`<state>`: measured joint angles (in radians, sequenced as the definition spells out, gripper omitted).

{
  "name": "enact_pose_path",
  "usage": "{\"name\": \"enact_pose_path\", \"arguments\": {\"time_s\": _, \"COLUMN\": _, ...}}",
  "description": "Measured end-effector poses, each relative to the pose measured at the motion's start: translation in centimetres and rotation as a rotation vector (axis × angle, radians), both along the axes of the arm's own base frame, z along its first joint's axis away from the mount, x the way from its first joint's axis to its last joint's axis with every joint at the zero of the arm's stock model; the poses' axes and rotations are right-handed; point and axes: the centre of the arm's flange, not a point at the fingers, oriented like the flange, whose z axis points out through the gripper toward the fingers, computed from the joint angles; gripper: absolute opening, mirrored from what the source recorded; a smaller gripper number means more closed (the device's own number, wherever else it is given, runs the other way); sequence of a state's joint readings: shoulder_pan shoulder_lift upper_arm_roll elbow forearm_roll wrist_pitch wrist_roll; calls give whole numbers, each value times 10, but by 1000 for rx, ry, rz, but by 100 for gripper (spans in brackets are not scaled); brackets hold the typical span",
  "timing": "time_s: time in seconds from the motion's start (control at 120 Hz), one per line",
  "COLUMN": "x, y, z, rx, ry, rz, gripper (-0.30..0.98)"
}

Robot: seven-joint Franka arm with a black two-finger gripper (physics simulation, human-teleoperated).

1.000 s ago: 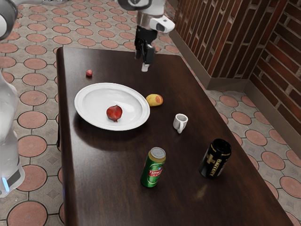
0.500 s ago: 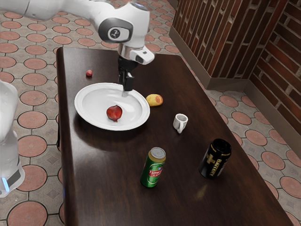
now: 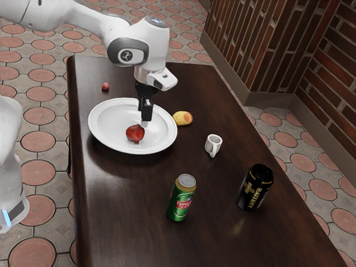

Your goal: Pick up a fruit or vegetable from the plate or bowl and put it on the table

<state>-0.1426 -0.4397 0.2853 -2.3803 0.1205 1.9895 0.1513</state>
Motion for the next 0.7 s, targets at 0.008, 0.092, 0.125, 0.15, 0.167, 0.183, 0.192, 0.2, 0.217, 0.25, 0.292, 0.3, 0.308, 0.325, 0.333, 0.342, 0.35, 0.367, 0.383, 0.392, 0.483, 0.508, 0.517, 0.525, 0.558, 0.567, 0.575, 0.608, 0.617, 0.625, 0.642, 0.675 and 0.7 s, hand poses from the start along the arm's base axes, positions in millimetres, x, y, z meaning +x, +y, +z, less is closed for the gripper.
{"name": "enact_pose_path", "arguments": {"time_s": 0.008, "x": 0, "y": 0, "z": 0, "rx": 0, "ry": -1, "rz": 0, "gripper": 69}}
{"name": "enact_pose_path", "arguments": {"time_s": 0.092, "x": 2, "y": -2, "z": -1, "rx": 4, "ry": -13, "rz": -6, "gripper": 69}}
{"name": "enact_pose_path", "arguments": {"time_s": 0.125, "x": 2, "y": -5, "z": -1, "rx": 5, "ry": -18, "rz": -14, "gripper": 69}}
{"name": "enact_pose_path", "arguments": {"time_s": 0.15, "x": 3, "y": -7, "z": 0, "rx": 5, "ry": -21, "rz": -20, "gripper": 69}}
{"name": "enact_pose_path", "arguments": {"time_s": 0.167, "x": 3, "y": -9, "z": 0, "rx": 5, "ry": -23, "rz": -23, "gripper": 69}}
{"name": "enact_pose_path", "arguments": {"time_s": 0.183, "x": 4, "y": -10, "z": 0, "rx": 6, "ry": -25, "rz": -26, "gripper": 69}}
{"name": "enact_pose_path", "arguments": {"time_s": 0.192, "x": 4, "y": -11, "z": 0, "rx": 6, "ry": -26, "rz": -30, "gripper": 69}}
{"name": "enact_pose_path", "arguments": {"time_s": 0.2, "x": 4, "y": -13, "z": 0, "rx": 6, "ry": -27, "rz": -34, "gripper": 69}}
{"name": "enact_pose_path", "arguments": {"time_s": 0.217, "x": 5, "y": -16, "z": 0, "rx": 6, "ry": -28, "rz": -41, "gripper": 69}}
{"name": "enact_pose_path", "arguments": {"time_s": 0.25, "x": 6, "y": -22, "z": 0, "rx": 6, "ry": -31, "rz": -56, "gripper": 69}}
{"name": "enact_pose_path", "arguments": {"time_s": 0.292, "x": 7, "y": -28, "z": 1, "rx": 7, "ry": -34, "rz": -71, "gripper": 69}}
{"name": "enact_pose_path", "arguments": {"time_s": 0.3, "x": 7, "y": -29, "z": 1, "rx": 7, "ry": -34, "rz": -73, "gripper": 69}}
{"name": "enact_pose_path", "arguments": {"time_s": 0.308, "x": 7, "y": -30, "z": 1, "rx": 7, "ry": -35, "rz": -75, "gripper": 69}}
{"name": "enact_pose_path", "arguments": {"time_s": 0.325, "x": 7, "y": -31, "z": 0, "rx": 6, "ry": -35, "rz": -78, "gripper": 69}}
{"name": "enact_pose_path", "arguments": {"time_s": 0.333, "x": 7, "y": -32, "z": 0, "rx": 7, "ry": -34, "rz": -80, "gripper": 69}}
{"name": "enact_pose_path", "arguments": {"time_s": 0.342, "x": 7, "y": -33, "z": 0, "rx": 8, "ry": -34, "rz": -82, "gripper": 69}}
{"name": "enact_pose_path", "arguments": {"time_s": 0.35, "x": 7, "y": -33, "z": -1, "rx": 9, "ry": -34, "rz": -84, "gripper": 69}}
{"name": "enact_pose_path", "arguments": {"time_s": 0.367, "x": 7, "y": -34, "z": -1, "rx": 10, "ry": -33, "rz": -88, "gripper": 69}}
{"name": "enact_pose_path", "arguments": {"time_s": 0.383, "x": 7, "y": -35, "z": -2, "rx": 11, "ry": -32, "rz": -91, "gripper": 69}}
{"name": "enact_pose_path", "arguments": {"time_s": 0.392, "x": 7, "y": -36, "z": -3, "rx": 12, "ry": -32, "rz": -92, "gripper": 69}}
{"name": "enact_pose_path", "arguments": {"time_s": 0.483, "x": 4, "y": -40, "z": -10, "rx": 14, "ry": -28, "rz": -106, "gripper": 69}}
{"name": "enact_pose_path", "arguments": {"time_s": 0.508, "x": 4, "y": -41, "z": -11, "rx": 14, "ry": -30, "rz": -108, "gripper": 69}}
{"name": "enact_pose_path", "arguments": {"time_s": 0.517, "x": 4, "y": -41, "z": -11, "rx": 14, "ry": -31, "rz": -108, "gripper": 69}}
{"name": "enact_pose_path", "arguments": {"time_s": 0.525, "x": 3, "y": -41, "z": -11, "rx": 14, "ry": -32, "rz": -108, "gripper": 69}}
{"name": "enact_pose_path", "arguments": {"time_s": 0.558, "x": 2, "y": -41, "z": -10, "rx": 13, "ry": -39, "rz": -109, "gripper": 69}}
{"name": "enact_pose_path", "arguments": {"time_s": 0.567, "x": 2, "y": -41, "z": -9, "rx": 13, "ry": -40, "rz": -109, "gripper": 69}}
{"name": "enact_pose_path", "arguments": {"time_s": 0.575, "x": 2, "y": -41, "z": -10, "rx": 13, "ry": -41, "rz": -109, "gripper": 69}}
{"name": "enact_pose_path", "arguments": {"time_s": 0.608, "x": 1, "y": -39, "z": -10, "rx": 13, "ry": -43, "rz": -108, "gripper": 69}}
{"name": "enact_pose_path", "arguments": {"time_s": 0.617, "x": 1, "y": -39, "z": -10, "rx": 13, "ry": -44, "rz": -107, "gripper": 69}}
{"name": "enact_pose_path", "arguments": {"time_s": 0.625, "x": 1, "y": -39, "z": -10, "rx": 13, "ry": -45, "rz": -106, "gripper": 69}}
{"name": "enact_pose_path", "arguments": {"time_s": 0.642, "x": 0, "y": -38, "z": -10, "rx": 12, "ry": -46, "rz": -106, "gripper": 69}}
{"name": "enact_pose_path", "arguments": {"time_s": 0.675, "x": -2, "y": -38, "z": -11, "rx": 11, "ry": -48, "rz": -105, "gripper": 69}}
{"name": "enact_pose_path", "arguments": {"time_s": 0.7, "x": -3, "y": -37, "z": -11, "rx": 10, "ry": -49, "rz": -105, "gripper": 69}}
